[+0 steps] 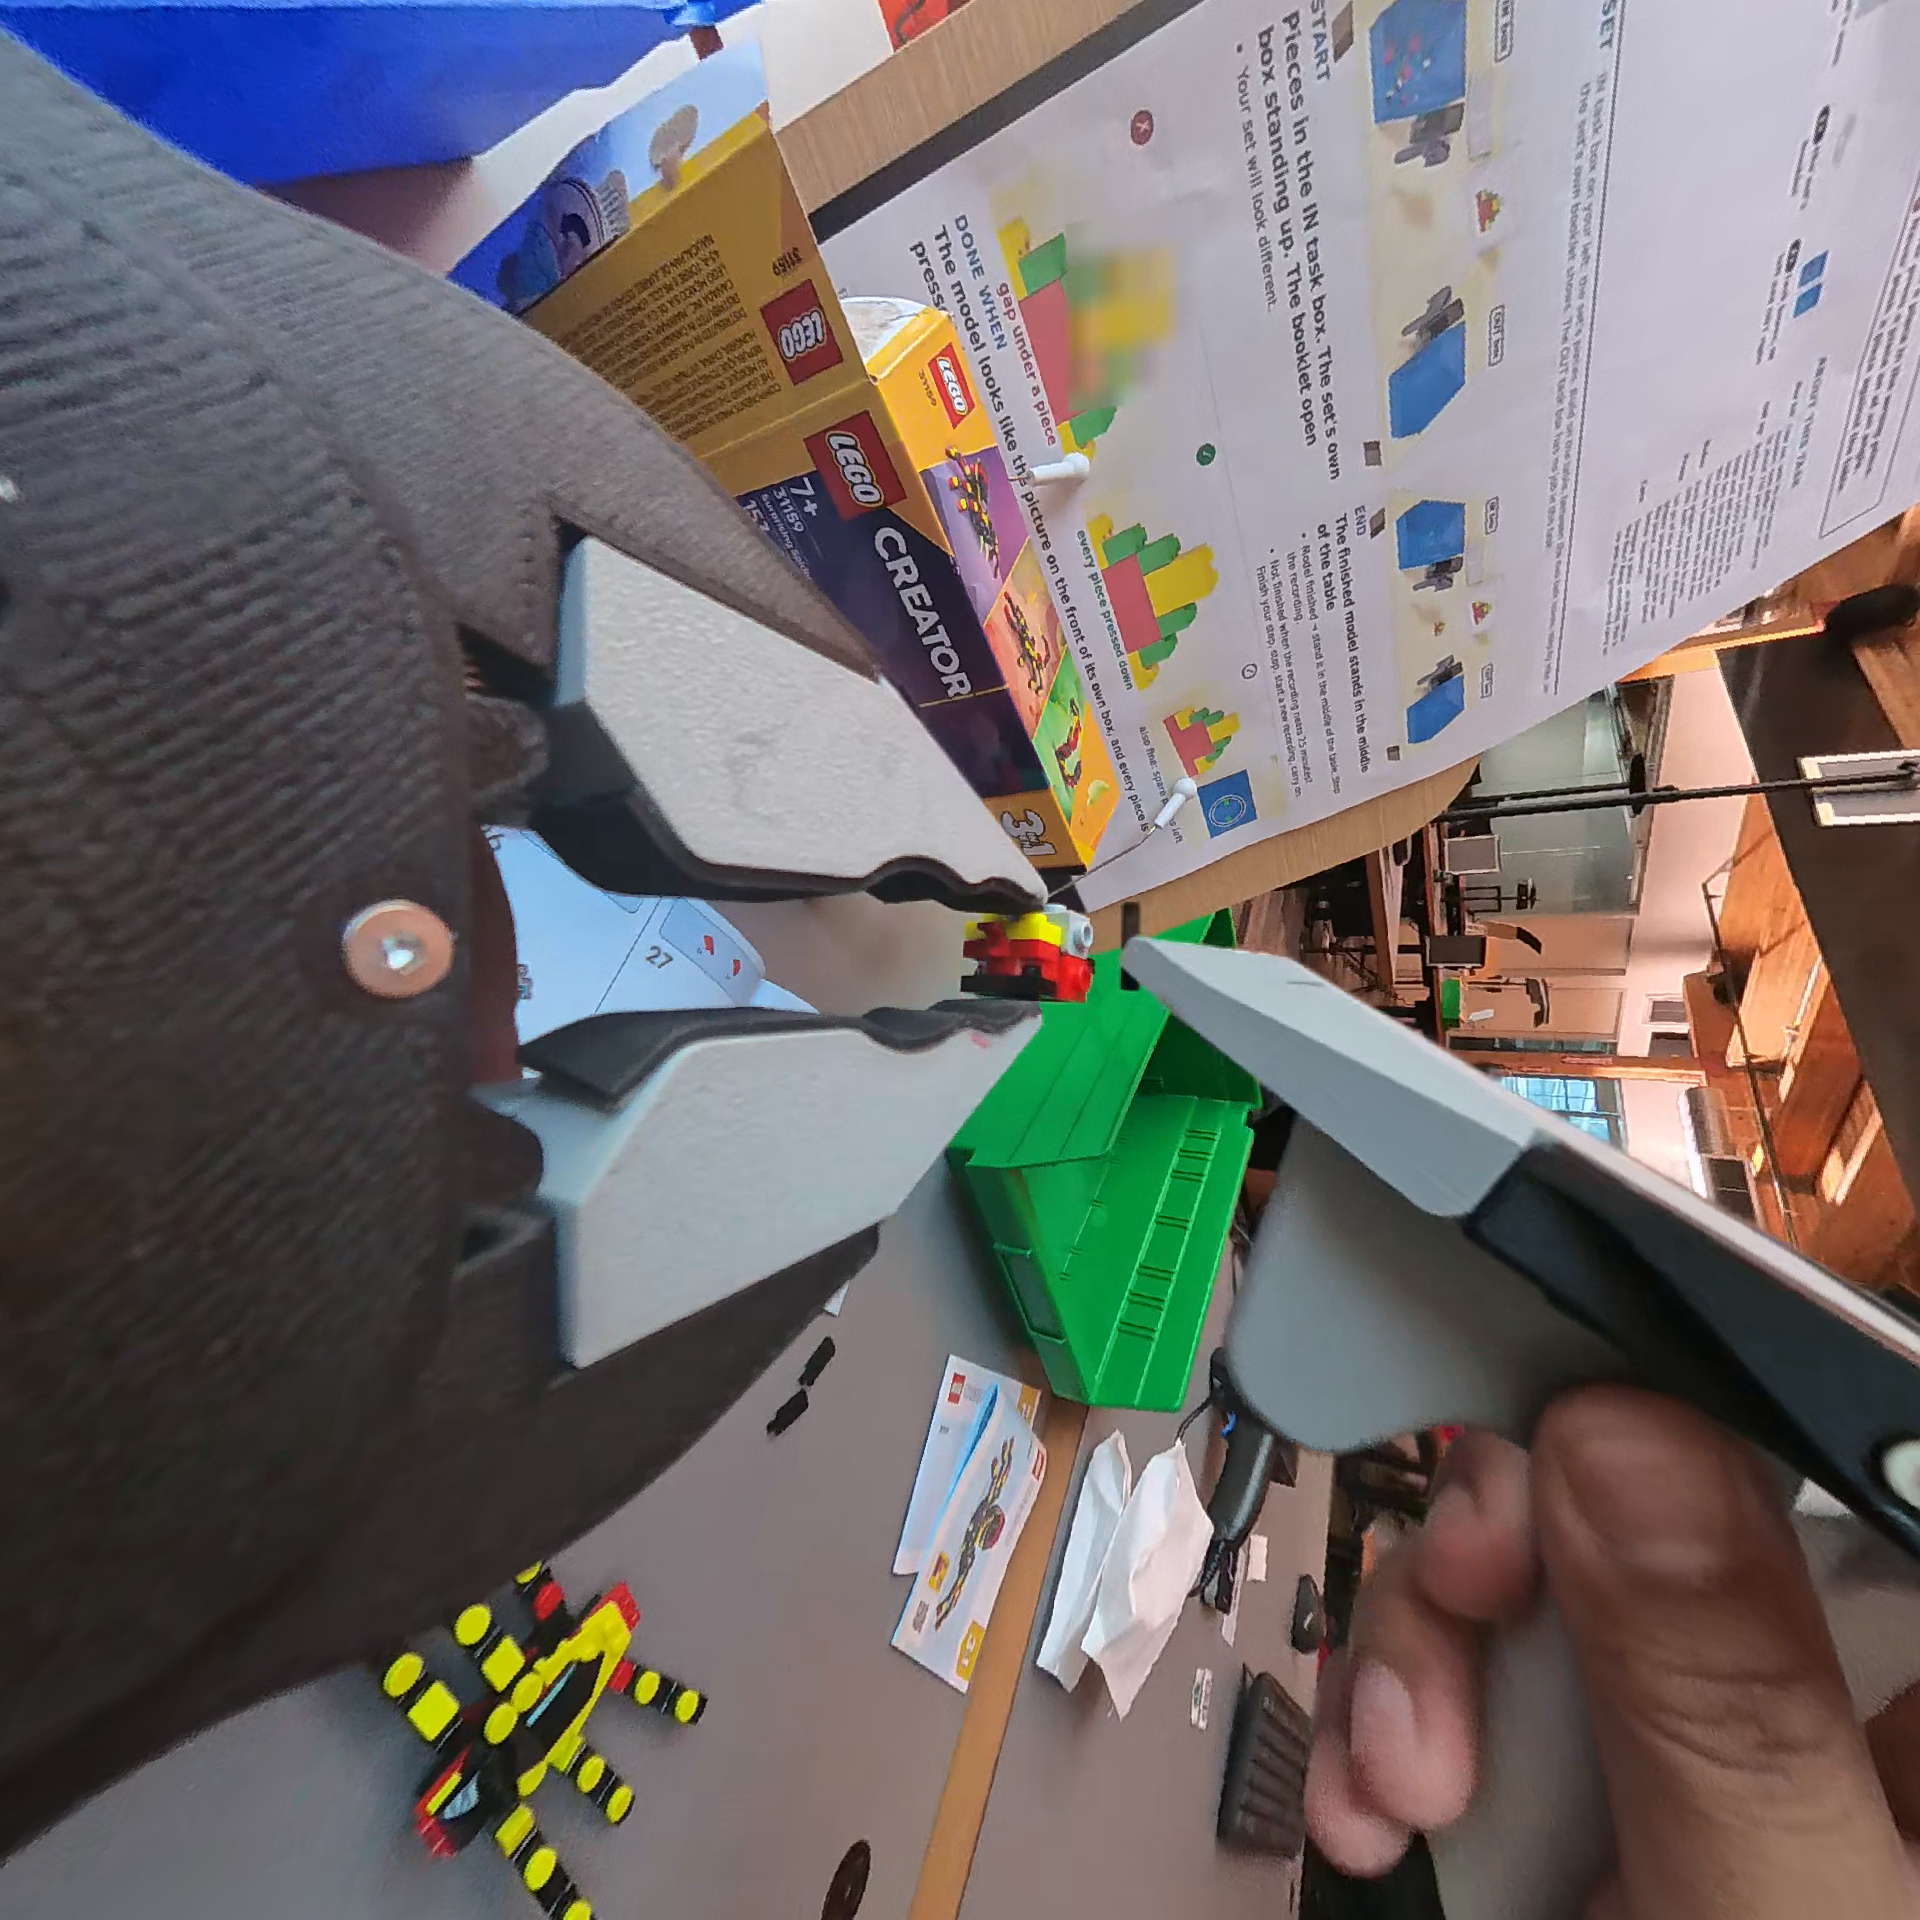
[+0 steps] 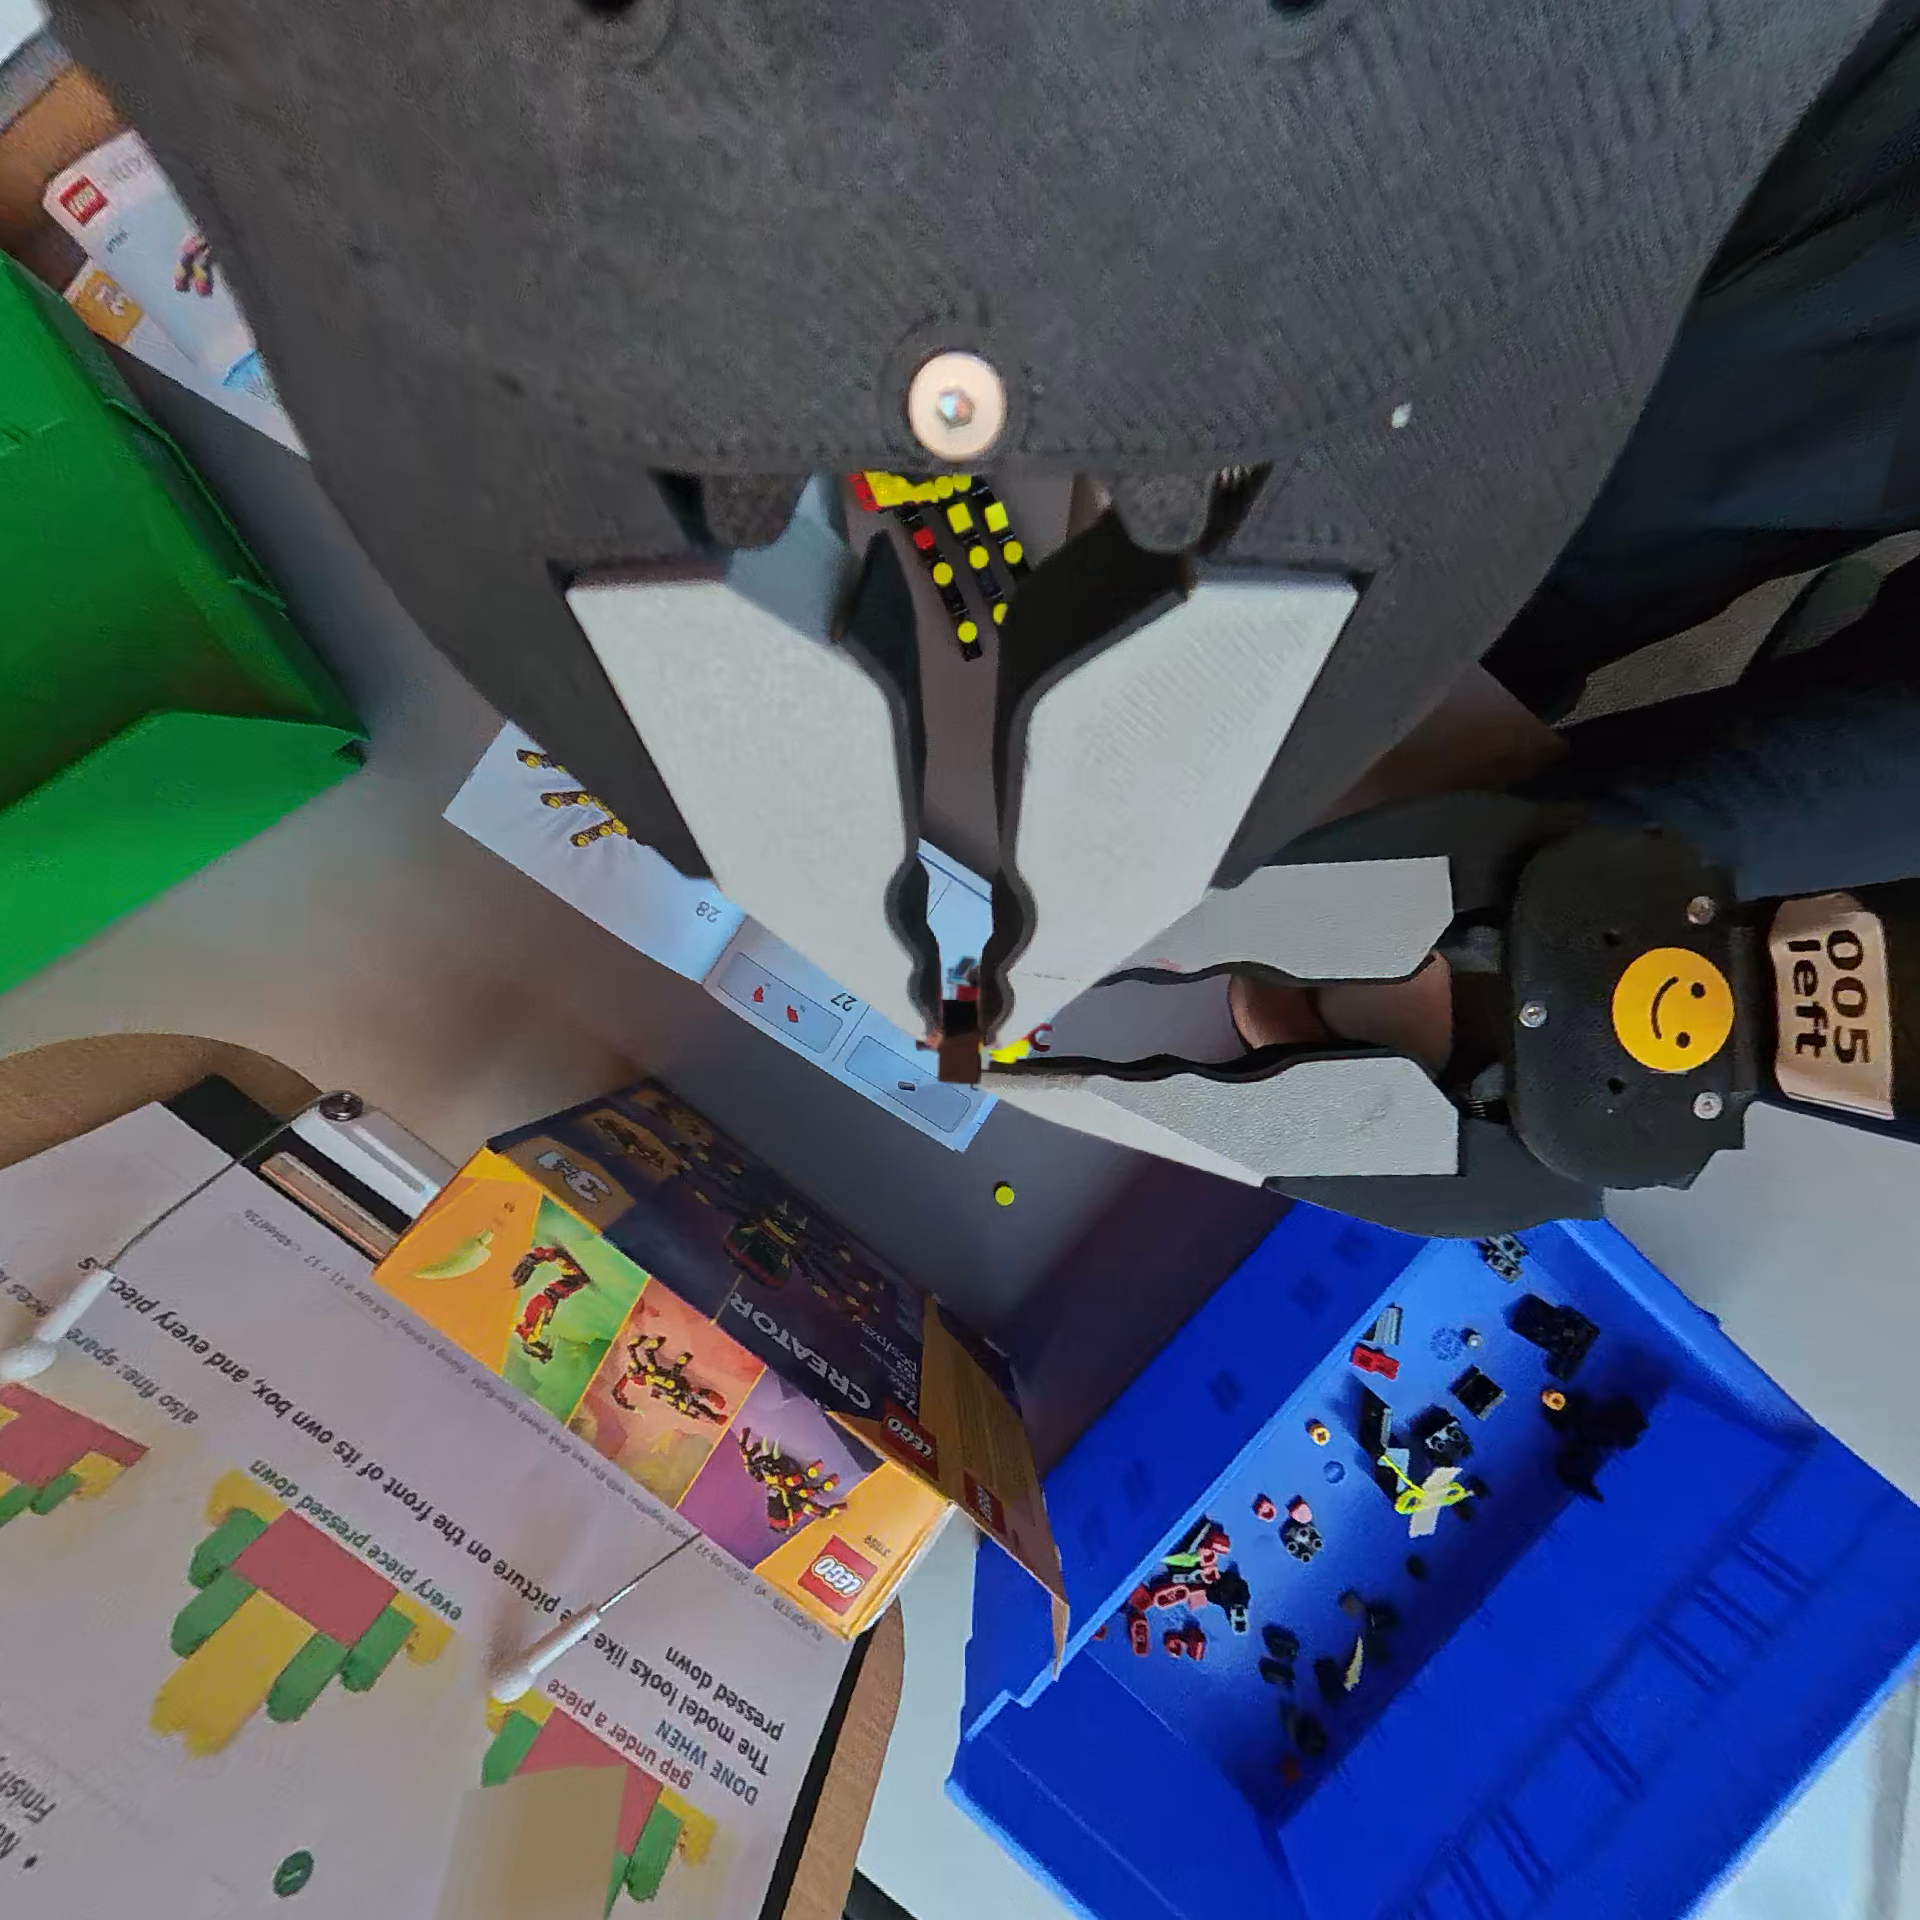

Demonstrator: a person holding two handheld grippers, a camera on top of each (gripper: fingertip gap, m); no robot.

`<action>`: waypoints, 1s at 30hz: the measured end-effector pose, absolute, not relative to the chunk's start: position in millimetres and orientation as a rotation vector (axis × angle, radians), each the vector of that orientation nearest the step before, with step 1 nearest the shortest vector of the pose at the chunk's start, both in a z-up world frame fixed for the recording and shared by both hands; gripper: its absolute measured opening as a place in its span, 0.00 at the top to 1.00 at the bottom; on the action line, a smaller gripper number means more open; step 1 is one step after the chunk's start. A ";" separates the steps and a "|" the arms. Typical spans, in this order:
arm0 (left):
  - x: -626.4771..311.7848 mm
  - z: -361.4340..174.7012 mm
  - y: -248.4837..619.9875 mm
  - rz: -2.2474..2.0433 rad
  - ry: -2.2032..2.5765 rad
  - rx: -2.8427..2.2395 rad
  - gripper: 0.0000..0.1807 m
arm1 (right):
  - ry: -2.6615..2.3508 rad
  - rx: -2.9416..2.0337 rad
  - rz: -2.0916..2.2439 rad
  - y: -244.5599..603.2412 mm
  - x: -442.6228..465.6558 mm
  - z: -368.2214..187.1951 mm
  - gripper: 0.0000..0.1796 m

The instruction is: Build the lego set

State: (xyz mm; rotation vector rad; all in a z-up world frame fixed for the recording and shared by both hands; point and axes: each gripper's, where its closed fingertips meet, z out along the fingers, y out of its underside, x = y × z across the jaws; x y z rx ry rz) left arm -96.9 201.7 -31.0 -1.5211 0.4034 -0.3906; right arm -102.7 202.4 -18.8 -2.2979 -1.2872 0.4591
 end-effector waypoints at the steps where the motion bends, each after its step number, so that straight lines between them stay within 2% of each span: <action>1: -97.3 -31.3 202.1 -0.388 0.401 -1.524 0.93 | -1.291 -2.305 0.456 203.0 -102.7 -21.8 0.98; 11: -96.4 -35.8 204.0 -0.343 0.412 -1.544 0.93 | -1.277 -2.310 0.479 203.5 -103.3 -28.4 0.98; 30: -97.3 -34.8 203.7 -0.324 0.406 -1.547 0.93 | -1.307 -2.275 0.265 202.4 -100.8 -29.5 0.97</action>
